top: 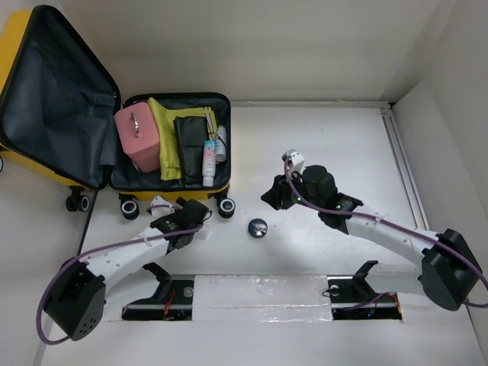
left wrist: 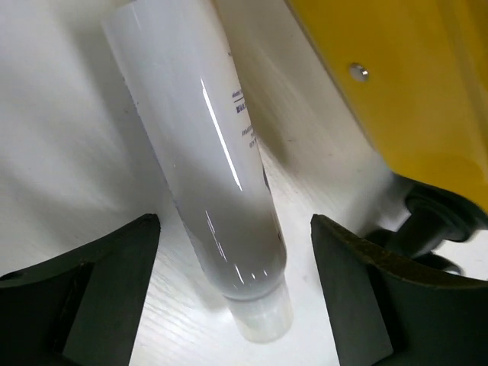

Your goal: Pack the luggage

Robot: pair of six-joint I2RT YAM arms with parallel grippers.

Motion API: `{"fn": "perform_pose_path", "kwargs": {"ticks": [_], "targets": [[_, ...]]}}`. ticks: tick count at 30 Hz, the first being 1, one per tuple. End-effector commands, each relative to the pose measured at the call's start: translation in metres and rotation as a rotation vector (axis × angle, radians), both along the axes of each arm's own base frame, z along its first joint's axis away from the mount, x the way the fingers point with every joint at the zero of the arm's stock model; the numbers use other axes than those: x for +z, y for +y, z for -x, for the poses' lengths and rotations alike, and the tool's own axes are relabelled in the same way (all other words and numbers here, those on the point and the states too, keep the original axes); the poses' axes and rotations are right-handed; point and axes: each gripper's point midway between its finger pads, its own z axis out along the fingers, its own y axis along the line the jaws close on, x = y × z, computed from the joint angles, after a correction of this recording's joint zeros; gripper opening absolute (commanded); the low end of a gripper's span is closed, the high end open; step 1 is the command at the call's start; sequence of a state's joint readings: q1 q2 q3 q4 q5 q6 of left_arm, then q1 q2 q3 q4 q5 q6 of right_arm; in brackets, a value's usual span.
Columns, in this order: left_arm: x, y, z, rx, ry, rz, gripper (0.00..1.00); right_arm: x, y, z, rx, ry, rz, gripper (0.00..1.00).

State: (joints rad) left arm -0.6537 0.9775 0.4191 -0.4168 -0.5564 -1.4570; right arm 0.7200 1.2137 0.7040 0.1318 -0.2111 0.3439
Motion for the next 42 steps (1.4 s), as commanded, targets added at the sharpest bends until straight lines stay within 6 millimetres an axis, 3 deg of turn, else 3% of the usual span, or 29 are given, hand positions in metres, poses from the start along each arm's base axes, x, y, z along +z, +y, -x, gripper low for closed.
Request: {"fn": "perform_pose_path", "kwargs": {"ticks": [1,7,9,11,15,20,21,23,24,25,27,28,31,33,34,36,37,38,40,42], "targets": [[-0.006,0.011,-0.001,0.000,0.023,-0.088,0.75,0.015,0.001,-0.001,0.005,-0.047,-0.043,0.41],[-0.013,0.018,-0.007,0.019,0.074,-0.192,0.58,0.019,-0.001,-0.003,-0.008,-0.058,-0.047,0.41],[-0.013,0.016,-0.011,0.019,0.062,-0.183,0.46,0.015,-0.006,-0.007,-0.043,-0.048,-0.041,0.41],[-0.015,0.012,-0.012,0.014,0.067,-0.171,0.25,0.015,-0.006,-0.007,-0.043,-0.048,-0.041,0.41],[-0.015,0.016,-0.005,0.010,0.080,-0.171,0.00,0.016,-0.014,-0.013,-0.070,-0.050,-0.039,0.41],[0.009,0.003,0.006,-0.048,0.053,-0.145,0.00,0.016,-0.017,-0.016,-0.084,-0.051,-0.037,0.41],[0.027,-0.010,0.005,-0.065,0.007,-0.103,0.00,0.016,-0.017,-0.016,-0.084,-0.051,-0.037,0.41],[0.044,-0.004,0.016,-0.066,-0.007,-0.156,0.00,0.016,-0.016,-0.015,-0.075,-0.049,-0.040,0.41],[0.054,-0.007,0.018,-0.079,-0.027,-0.157,0.00,0.011,-0.021,-0.019,-0.104,-0.040,-0.034,0.41],[0.078,-0.021,0.015,-0.099,-0.089,-0.129,0.00,0.011,-0.024,-0.021,-0.114,-0.040,-0.034,0.41],[0.099,-0.025,0.016,-0.129,-0.113,-0.149,0.00,0.008,-0.022,-0.020,-0.101,-0.030,-0.032,0.41],[0.120,-0.035,0.009,-0.130,-0.157,-0.112,0.00,0.008,-0.022,-0.020,-0.101,-0.030,-0.032,0.41],[0.157,-0.055,-0.011,-0.195,-0.250,-0.131,0.00,0.008,-0.024,-0.022,-0.110,-0.030,-0.032,0.41],[0.198,-0.080,-0.032,-0.227,-0.375,-0.073,0.02,0.009,-0.023,-0.021,-0.099,-0.027,-0.035,0.41],[0.210,-0.085,-0.040,-0.301,-0.402,-0.146,0.04,0.012,-0.023,-0.020,-0.099,-0.034,-0.041,0.41],[0.236,-0.093,-0.067,-0.327,-0.454,-0.152,0.05,0.012,-0.025,-0.022,-0.109,-0.036,-0.038,0.41],[0.263,-0.101,-0.092,-0.333,-0.541,-0.140,0.07,0.012,-0.025,-0.022,-0.109,-0.036,-0.038,0.41],[0.260,-0.091,-0.101,-0.342,-0.521,-0.215,0.07,0.012,-0.025,-0.022,-0.109,-0.036,-0.038,0.41],[0.274,-0.104,-0.127,-0.410,-0.569,-0.170,0.07,0.012,-0.025,-0.022,-0.109,-0.036,-0.038,0.41],[0.269,-0.098,-0.161,-0.495,-0.553,-0.184,0.08,0.007,-0.027,-0.022,-0.123,-0.033,-0.028,0.41]]}}
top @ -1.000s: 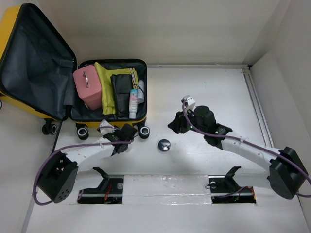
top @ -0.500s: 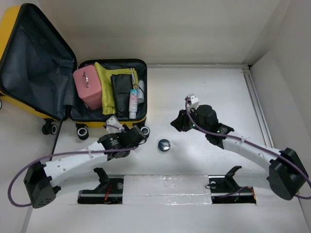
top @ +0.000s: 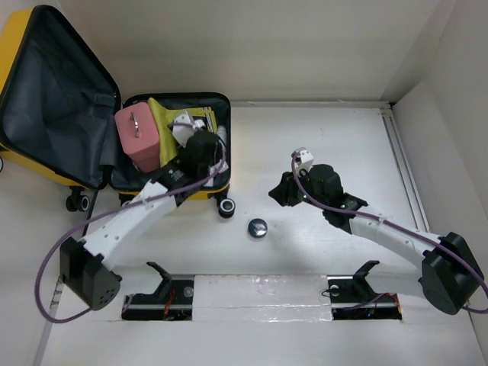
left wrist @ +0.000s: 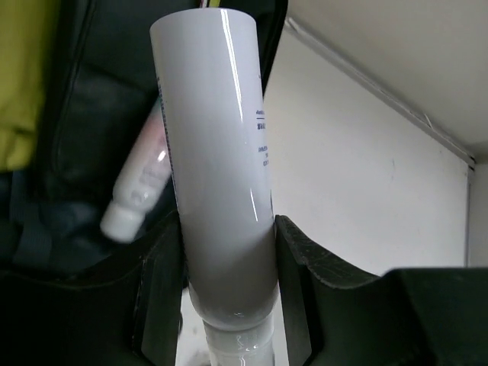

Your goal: Pack the luggage

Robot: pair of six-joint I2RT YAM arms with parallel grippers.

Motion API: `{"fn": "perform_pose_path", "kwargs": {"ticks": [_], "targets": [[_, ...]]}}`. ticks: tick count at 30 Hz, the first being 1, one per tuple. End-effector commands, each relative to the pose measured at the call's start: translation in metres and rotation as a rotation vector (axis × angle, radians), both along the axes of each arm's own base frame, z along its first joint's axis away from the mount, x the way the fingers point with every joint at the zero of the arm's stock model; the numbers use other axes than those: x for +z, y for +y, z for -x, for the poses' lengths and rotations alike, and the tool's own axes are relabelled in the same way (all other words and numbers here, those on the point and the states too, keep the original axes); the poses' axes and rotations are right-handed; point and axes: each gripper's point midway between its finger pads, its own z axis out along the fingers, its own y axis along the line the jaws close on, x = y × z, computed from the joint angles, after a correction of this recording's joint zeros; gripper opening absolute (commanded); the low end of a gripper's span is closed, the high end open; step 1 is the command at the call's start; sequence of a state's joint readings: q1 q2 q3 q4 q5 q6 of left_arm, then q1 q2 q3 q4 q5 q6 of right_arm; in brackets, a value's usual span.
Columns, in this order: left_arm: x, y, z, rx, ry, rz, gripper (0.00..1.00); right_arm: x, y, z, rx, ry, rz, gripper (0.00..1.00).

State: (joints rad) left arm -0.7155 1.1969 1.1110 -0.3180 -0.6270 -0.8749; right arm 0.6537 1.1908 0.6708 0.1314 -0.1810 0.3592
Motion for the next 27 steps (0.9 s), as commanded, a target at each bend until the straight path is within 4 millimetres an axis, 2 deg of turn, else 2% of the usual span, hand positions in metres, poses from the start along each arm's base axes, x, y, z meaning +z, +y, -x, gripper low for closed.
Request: {"fn": "perform_pose_path", "kwargs": {"ticks": [1,2,3,6,7,9,11,13,14,15,16,20,23,24,27], "targets": [[0.045,-0.001,-0.058,-0.140,-0.144,-0.037,0.08,0.015,-0.001,-0.004,-0.012,-0.044,-0.035,0.41],[0.042,0.002,-0.068,-0.162,-0.149,-0.052,0.08,0.015,-0.001,-0.004,-0.012,-0.044,-0.036,0.41],[0.031,0.014,-0.087,-0.153,-0.125,-0.075,0.08,0.015,-0.001,-0.004,-0.012,-0.044,-0.036,0.41],[0.006,0.032,-0.106,-0.093,-0.041,-0.101,0.07,0.014,-0.004,-0.008,-0.040,-0.051,-0.027,0.41],[-0.002,0.042,-0.120,-0.065,-0.003,-0.114,0.07,0.014,-0.004,-0.008,-0.040,-0.051,-0.027,0.41],[-0.020,0.052,-0.122,-0.032,0.073,-0.154,0.07,0.010,-0.002,-0.006,-0.020,-0.036,-0.025,0.41],[-0.032,0.064,-0.129,0.028,0.109,-0.214,0.13,0.010,0.000,-0.005,-0.022,-0.039,-0.022,0.41],[-0.045,0.075,-0.126,0.073,0.154,-0.261,0.28,0.010,0.002,-0.006,-0.013,-0.035,-0.024,0.41],[-0.045,0.081,-0.125,0.115,0.156,-0.265,0.60,0.010,0.002,-0.006,-0.013,-0.035,-0.024,0.41],[-0.046,0.084,-0.124,0.141,0.159,-0.259,0.68,0.010,0.003,-0.006,-0.014,-0.045,-0.014,0.41],[-0.047,0.086,-0.123,0.158,0.163,-0.252,0.72,0.010,0.001,-0.007,-0.027,-0.048,-0.010,0.41],[-0.023,0.089,-0.116,0.193,0.071,-0.185,0.81,0.010,0.001,-0.008,-0.029,-0.048,-0.010,0.43],[-0.003,0.075,-0.104,0.130,0.017,-0.133,0.83,0.003,-0.003,-0.014,-0.070,-0.044,0.015,0.44],[0.007,0.044,-0.090,0.045,-0.023,-0.132,0.83,0.001,-0.004,-0.013,-0.070,-0.037,0.021,0.44],[0.012,-0.017,-0.061,-0.141,-0.064,-0.193,0.82,0.010,-0.023,-0.022,-0.166,-0.071,0.013,0.49]]}}
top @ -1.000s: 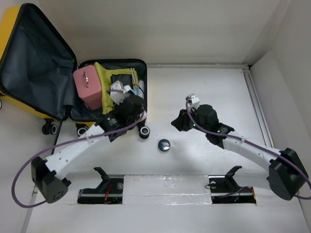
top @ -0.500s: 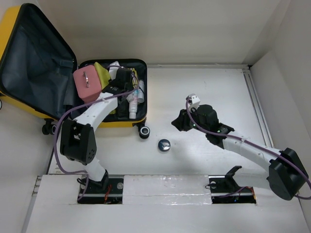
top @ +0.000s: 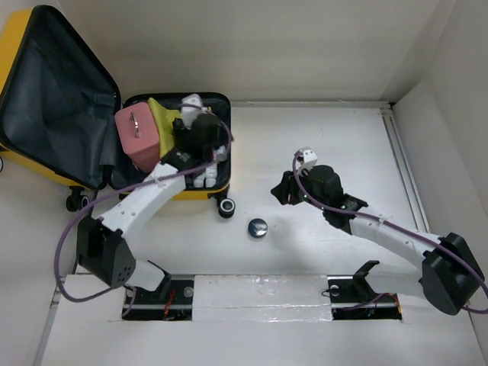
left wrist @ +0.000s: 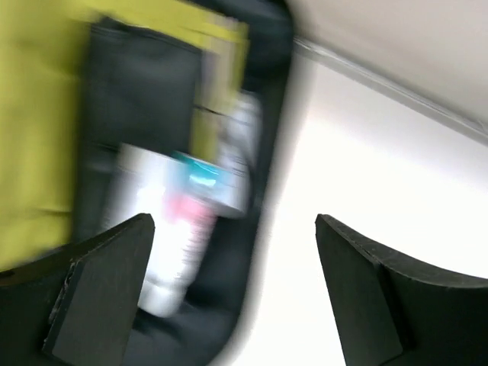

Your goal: Pack the luggage

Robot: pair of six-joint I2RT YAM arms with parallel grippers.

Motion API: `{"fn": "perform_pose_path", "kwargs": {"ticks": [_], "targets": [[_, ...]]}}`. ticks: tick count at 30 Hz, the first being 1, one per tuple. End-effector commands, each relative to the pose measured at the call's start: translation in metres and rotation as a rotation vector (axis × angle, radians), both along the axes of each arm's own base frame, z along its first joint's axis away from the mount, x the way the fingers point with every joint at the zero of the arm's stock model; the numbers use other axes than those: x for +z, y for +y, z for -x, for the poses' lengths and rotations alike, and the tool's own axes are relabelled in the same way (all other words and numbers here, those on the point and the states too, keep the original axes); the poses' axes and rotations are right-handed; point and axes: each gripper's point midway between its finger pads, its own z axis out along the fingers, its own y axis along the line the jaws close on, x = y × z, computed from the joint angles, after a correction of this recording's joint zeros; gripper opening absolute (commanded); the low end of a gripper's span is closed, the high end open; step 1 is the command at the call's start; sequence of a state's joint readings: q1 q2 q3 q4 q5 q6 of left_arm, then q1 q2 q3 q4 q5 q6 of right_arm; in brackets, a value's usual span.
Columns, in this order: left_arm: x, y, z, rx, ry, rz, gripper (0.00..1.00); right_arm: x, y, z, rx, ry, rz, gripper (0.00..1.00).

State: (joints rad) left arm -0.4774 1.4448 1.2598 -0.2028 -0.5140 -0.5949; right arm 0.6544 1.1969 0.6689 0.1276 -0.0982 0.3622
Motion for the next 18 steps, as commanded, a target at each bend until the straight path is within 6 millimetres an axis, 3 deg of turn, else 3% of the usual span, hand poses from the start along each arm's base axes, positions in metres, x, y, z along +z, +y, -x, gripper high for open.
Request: {"fn": "perform_pose_path", "kwargs": {"ticks": [1,3,4,5,7,8,10,11,14,18], "targets": [[0.014,-0.092,0.051,-0.265,-0.059,-0.024,0.82,0.013,-0.024,-0.015,-0.142,-0.057,-0.015,0.51],[-0.005,-0.124,0.081,-0.371,-0.020,-0.052,0.83,0.015,-0.051,-0.024,-0.244,-0.058,-0.022,0.61],[-0.032,-0.131,0.100,-0.415,0.024,-0.096,0.83,0.017,-0.059,-0.026,-0.274,-0.056,-0.041,0.64],[-0.043,-0.151,0.124,-0.478,0.036,-0.110,0.84,0.018,-0.067,-0.028,-0.306,-0.058,-0.051,0.68],[-0.065,-0.162,0.146,-0.538,0.089,-0.096,0.86,0.018,-0.091,-0.031,-0.381,-0.064,-0.072,0.80],[-0.088,-0.167,0.168,-0.612,0.151,-0.086,0.91,0.019,-0.098,-0.032,-0.408,-0.058,-0.092,0.83],[-0.103,-0.177,0.186,-0.676,0.172,-0.046,0.95,0.023,-0.113,-0.034,-0.451,-0.065,-0.113,0.89],[-0.121,-0.176,0.199,-0.697,0.208,-0.051,0.96,0.025,-0.118,-0.032,-0.466,-0.073,-0.129,0.89],[-0.140,-0.173,0.206,-0.701,0.250,-0.042,0.99,0.023,-0.127,-0.032,-0.486,-0.078,-0.135,0.91],[-0.174,-0.178,0.217,-0.747,0.327,-0.052,0.99,0.018,-0.115,-0.032,-0.425,-0.047,-0.141,0.91]]}}
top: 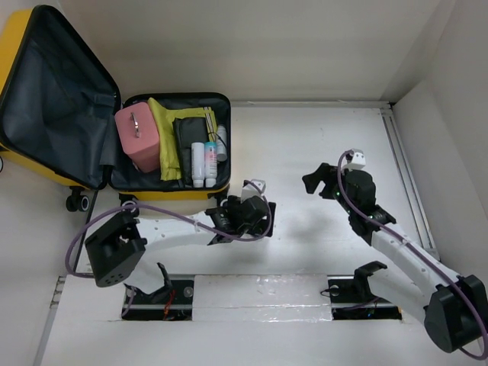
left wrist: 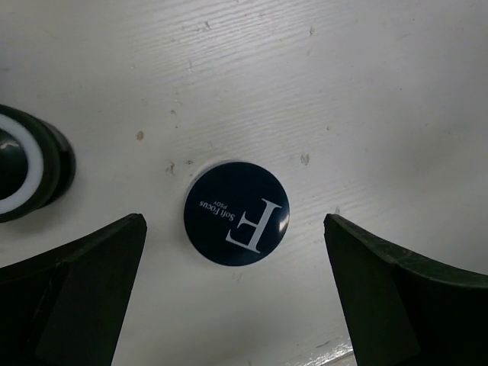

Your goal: Pack the luggage

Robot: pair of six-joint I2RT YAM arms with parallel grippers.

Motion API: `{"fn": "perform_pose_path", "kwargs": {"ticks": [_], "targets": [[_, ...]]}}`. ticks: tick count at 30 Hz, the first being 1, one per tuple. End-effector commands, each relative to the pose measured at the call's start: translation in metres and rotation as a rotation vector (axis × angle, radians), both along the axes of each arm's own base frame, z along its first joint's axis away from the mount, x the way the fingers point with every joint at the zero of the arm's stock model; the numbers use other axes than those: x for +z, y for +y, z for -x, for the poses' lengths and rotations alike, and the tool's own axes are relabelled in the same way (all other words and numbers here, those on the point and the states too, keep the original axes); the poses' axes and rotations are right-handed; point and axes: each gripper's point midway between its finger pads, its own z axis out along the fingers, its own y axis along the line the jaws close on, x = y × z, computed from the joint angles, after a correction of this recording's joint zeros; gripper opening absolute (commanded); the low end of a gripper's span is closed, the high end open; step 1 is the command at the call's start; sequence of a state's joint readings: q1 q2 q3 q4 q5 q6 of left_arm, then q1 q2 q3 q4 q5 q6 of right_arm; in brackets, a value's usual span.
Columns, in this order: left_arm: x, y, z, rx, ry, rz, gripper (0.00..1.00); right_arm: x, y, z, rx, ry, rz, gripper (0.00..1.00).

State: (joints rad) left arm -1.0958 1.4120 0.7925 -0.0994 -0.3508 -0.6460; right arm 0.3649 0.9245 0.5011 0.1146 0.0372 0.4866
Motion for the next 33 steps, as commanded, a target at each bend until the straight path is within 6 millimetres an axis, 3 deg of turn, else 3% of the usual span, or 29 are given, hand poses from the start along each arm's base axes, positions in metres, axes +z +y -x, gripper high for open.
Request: {"fn": "perform_pose_path", "kwargs": {"ticks": [1,7,10,14,15,19,21,24,25,27,28,31,33], "targets": [[-0.012,-0.019,0.005,-0.038,0.043,0.048,0.99,0.006,0.011,-0.003,0.045,-0.016,-0.037,0.91],[-0.038,-0.036,0.012,-0.084,0.076,-0.014,0.98,0.002,0.017,-0.005,0.082,-0.006,-0.026,0.85],[-0.044,-0.028,0.006,-0.040,0.051,-0.078,0.94,0.005,0.019,-0.003,0.096,-0.013,-0.032,0.84],[-0.054,-0.024,0.003,0.003,0.033,-0.149,0.69,0.008,0.015,-0.005,0.072,-0.026,-0.029,0.82],[-0.056,-0.020,-0.001,0.027,0.017,-0.165,0.55,0.008,0.017,-0.003,0.088,-0.024,-0.033,0.82],[-0.046,-0.017,-0.004,0.071,-0.018,-0.200,0.37,0.011,0.014,-0.004,0.069,-0.035,-0.031,0.81],[-0.028,-0.018,-0.013,0.119,-0.061,-0.170,0.31,0.011,0.018,-0.002,0.097,-0.032,-0.039,0.81],[-0.001,-0.015,-0.023,0.170,-0.118,-0.162,0.31,0.014,0.016,-0.003,0.081,-0.042,-0.037,0.81],[0.025,-0.018,-0.033,0.206,-0.174,-0.128,0.31,0.014,0.016,-0.003,0.081,-0.042,-0.037,0.81],[0.053,-0.017,-0.042,0.246,-0.230,-0.097,0.31,0.014,0.019,0.000,0.105,-0.040,-0.044,0.81],[0.079,-0.013,-0.062,0.310,-0.260,-0.041,0.33,0.014,0.022,0.001,0.114,-0.040,-0.044,0.81],[0.127,0.001,-0.094,0.394,-0.326,0.027,0.34,0.009,0.025,0.000,0.126,-0.024,-0.042,0.80],[0.150,0.028,-0.130,0.500,-0.360,0.076,0.36,0.009,0.030,0.003,0.148,-0.022,-0.045,0.80]]}}
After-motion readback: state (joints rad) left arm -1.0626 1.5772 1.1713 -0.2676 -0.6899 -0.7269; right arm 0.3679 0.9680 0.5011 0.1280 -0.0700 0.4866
